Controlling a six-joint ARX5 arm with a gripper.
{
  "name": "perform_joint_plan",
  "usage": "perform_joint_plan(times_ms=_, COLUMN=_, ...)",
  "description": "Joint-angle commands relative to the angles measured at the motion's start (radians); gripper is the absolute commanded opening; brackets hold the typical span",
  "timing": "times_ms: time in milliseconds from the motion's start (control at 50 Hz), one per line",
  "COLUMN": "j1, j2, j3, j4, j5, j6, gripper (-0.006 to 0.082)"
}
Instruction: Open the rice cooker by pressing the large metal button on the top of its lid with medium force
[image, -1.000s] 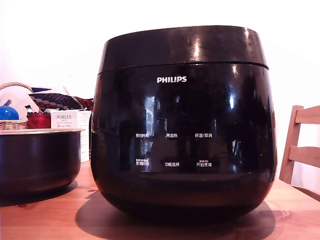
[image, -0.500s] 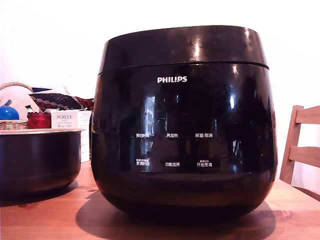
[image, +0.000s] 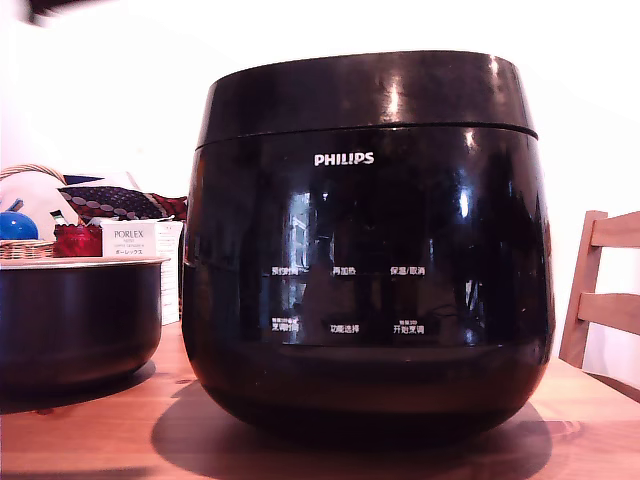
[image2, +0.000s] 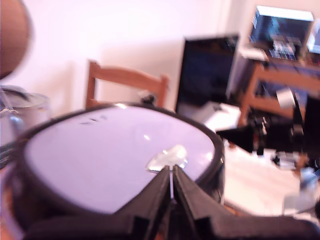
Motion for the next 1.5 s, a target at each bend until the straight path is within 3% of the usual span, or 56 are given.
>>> perform_joint_plan(times_ms=0, j1=-0.026, j2=0.029, j3=0.023, j4=0.041, j5=-0.019, j6=0.033, gripper=-0.0022)
perform_joint_plan(times_ms=300, j1=-0.100, j2=0.182, j3=0.067, j4=0.156, j5=-0.066, j6=0.081, gripper=-0.0022)
perform_joint_plan(times_ms=760, j1=-0.129, j2=0.352, j3=0.154, j4=0.167, j5=-0.113, j6=0.107, gripper=-0.0022)
perform_joint_plan(times_ms=1480, j1=-0.144, j2=0.372, j3=0.158, j4=0.092, j5=-0.167, j6=0.135, gripper=-0.0022)
